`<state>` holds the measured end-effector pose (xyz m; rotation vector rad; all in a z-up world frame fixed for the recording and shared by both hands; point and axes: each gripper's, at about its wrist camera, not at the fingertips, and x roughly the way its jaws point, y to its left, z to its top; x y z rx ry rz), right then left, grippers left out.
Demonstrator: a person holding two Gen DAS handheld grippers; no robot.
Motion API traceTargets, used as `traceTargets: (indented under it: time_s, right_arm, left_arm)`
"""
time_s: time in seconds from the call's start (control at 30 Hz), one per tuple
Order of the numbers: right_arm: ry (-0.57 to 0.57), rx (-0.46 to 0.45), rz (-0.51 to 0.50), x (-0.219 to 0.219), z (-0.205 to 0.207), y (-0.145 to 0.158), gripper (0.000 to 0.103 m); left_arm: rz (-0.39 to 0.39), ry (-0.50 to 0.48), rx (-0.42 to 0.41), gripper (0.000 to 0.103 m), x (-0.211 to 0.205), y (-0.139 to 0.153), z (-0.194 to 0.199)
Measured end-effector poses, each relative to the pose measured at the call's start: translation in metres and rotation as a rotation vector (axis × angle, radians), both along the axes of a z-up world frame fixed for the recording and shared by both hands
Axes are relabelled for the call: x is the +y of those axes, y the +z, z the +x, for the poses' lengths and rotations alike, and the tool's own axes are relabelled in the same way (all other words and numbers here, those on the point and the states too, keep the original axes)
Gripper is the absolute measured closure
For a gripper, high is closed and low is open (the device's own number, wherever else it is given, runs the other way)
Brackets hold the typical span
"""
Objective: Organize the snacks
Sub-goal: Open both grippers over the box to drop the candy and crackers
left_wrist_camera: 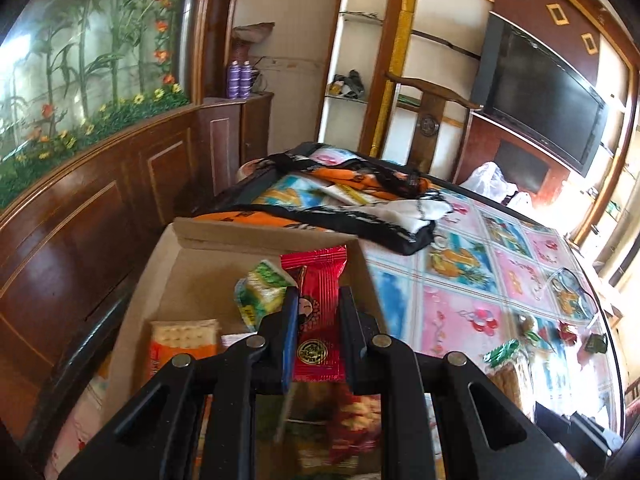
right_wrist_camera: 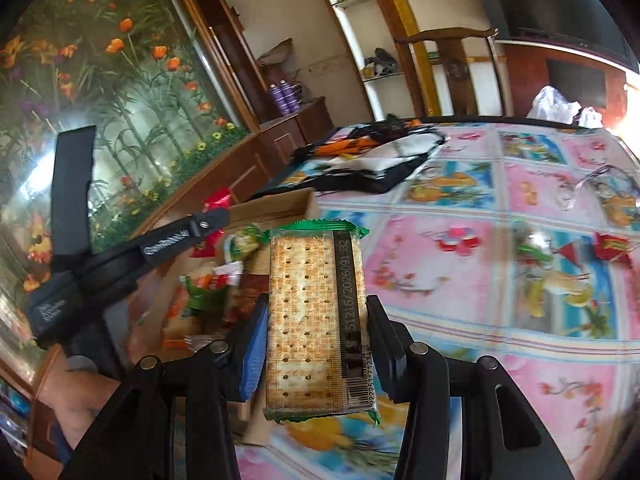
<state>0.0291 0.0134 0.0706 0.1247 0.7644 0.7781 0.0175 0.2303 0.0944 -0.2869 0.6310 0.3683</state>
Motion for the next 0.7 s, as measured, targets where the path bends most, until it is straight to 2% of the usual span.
traceTargets:
  time_s: [0.23,0.37,0.53,0.7]
  right_arm:
    - [0.066,0.039,-0.007,0.048,-0.003,-0.006,0.053]
    - [0.07,0.054,-0.025,0.071,0.0,-0.012,0.053]
    - [0.081,0.057,-0.047,0.091,0.003,-0.02,0.053]
    - [0.118,0.017,-0.075,0.103,-0.002,-0.021,0.053]
  left_arm:
    - [-0.016,0.111,0.047,0.085,0.042,-0.011,-0.009]
    - [-0.061,0.151,0.068,0.085,0.061,-0.019,-0.012]
    - [-0.08,0.17,0.064,0.085,0.07,-0.02,-0.017]
    - [-0.074,0.166,0.067,0.085,0.067,-0.02,-0.017]
